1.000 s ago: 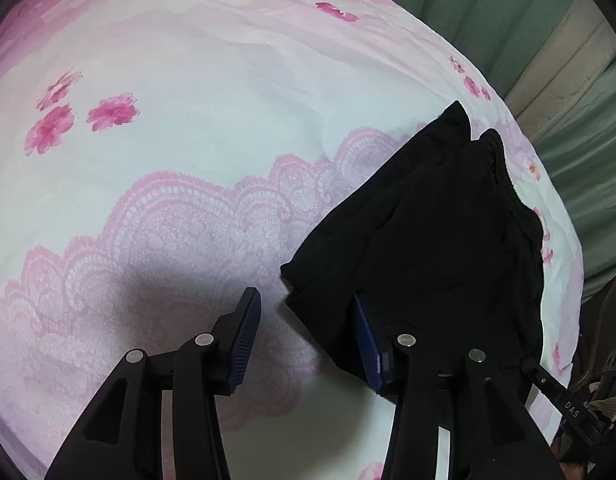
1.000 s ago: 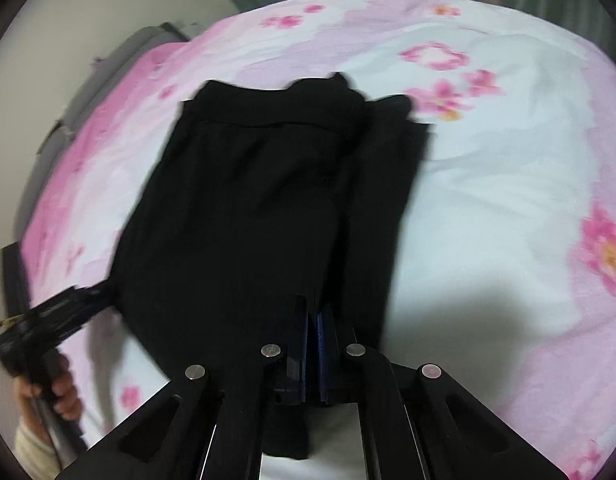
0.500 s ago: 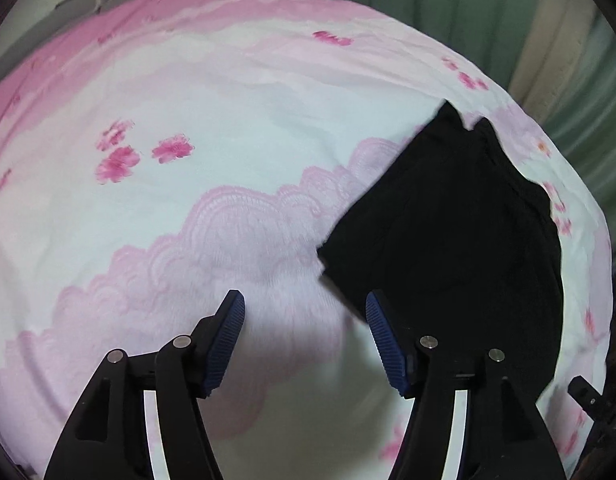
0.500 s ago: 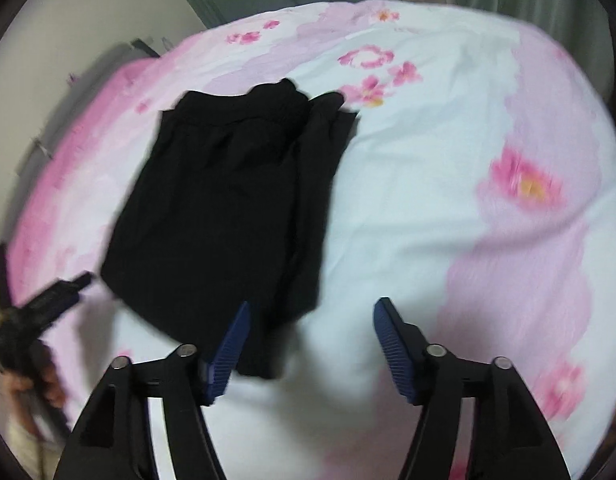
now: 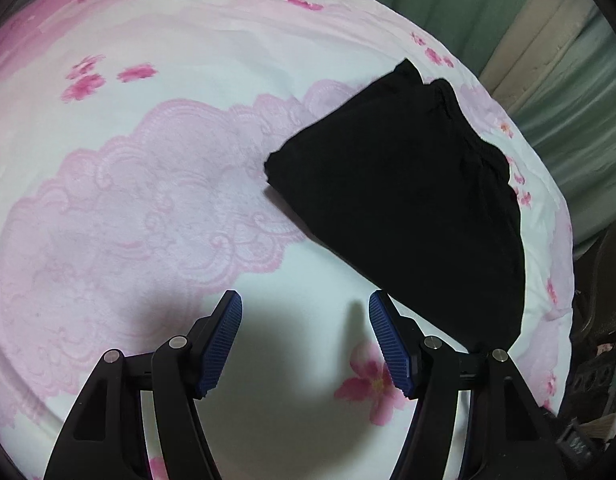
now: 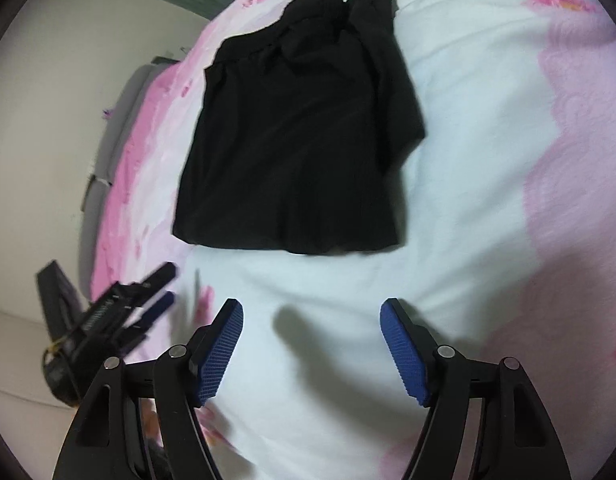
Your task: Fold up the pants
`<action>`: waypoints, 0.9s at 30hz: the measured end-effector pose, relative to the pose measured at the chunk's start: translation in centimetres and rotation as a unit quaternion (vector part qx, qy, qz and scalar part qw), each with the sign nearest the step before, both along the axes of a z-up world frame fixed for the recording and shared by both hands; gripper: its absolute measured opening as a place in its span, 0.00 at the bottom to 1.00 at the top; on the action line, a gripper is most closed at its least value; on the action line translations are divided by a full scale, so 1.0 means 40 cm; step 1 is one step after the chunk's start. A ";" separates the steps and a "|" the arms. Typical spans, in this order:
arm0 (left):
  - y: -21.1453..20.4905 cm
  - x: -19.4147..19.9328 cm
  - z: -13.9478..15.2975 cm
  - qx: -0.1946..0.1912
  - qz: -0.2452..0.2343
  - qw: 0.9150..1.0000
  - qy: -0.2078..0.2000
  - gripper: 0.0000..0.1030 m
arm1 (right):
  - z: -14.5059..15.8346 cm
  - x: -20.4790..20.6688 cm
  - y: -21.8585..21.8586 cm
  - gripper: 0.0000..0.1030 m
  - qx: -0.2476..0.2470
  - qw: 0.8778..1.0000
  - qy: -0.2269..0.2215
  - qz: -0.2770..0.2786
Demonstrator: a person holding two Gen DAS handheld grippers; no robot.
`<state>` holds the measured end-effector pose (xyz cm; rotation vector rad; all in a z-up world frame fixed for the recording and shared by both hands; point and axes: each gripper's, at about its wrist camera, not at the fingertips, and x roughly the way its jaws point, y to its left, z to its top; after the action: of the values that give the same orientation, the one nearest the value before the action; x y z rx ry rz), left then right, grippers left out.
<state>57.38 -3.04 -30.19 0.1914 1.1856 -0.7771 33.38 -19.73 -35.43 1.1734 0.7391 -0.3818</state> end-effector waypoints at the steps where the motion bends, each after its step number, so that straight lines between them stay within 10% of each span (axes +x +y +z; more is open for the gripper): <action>1: -0.010 0.000 -0.006 -0.002 -0.005 1.000 0.000 0.63 | -0.003 0.009 0.000 0.72 0.003 1.000 -0.016 -0.005; 19: -0.129 0.132 -0.092 -0.111 0.040 0.988 0.097 0.67 | -0.054 0.089 -0.101 0.72 0.029 0.993 -0.067 -0.089; 27: -0.211 0.131 -0.087 -0.060 0.009 0.997 0.043 0.52 | -0.031 0.156 -0.139 0.72 -0.036 0.996 -0.020 -0.082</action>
<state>62.62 -11.49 -33.65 0.0479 1.2156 -0.8452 39.60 -25.27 -36.67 1.1734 0.5905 -0.5172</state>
